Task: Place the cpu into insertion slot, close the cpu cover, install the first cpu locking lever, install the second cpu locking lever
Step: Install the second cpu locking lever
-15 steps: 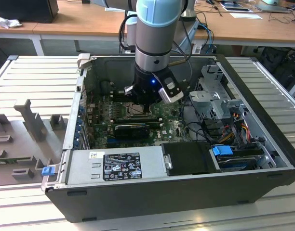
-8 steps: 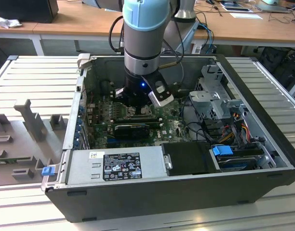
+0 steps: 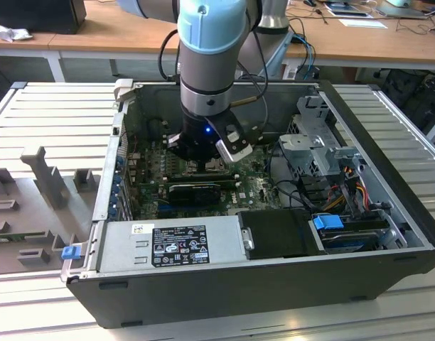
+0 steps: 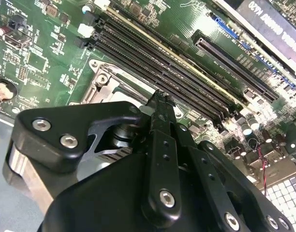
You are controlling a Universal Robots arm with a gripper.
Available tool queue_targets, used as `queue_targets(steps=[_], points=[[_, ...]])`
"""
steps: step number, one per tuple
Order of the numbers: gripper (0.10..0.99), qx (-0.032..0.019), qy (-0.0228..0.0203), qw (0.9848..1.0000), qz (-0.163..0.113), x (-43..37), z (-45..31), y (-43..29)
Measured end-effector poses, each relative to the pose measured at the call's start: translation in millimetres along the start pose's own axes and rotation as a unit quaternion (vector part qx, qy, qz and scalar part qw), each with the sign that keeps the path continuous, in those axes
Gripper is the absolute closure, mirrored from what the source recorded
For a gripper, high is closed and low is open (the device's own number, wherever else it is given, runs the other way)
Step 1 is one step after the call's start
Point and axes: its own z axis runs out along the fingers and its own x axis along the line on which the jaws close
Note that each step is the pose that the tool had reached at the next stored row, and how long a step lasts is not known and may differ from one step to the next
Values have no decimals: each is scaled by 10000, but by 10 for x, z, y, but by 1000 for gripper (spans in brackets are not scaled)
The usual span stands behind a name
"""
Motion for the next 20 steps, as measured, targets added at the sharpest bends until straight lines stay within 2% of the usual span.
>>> queue_targets(steps=[8,15,20], points=[[980,-9,-1,10000,0,31,2,1],[980,-29,1,10000,-16,101,41,-2],[980,-142,10,9998,-111,178,104,-31]])
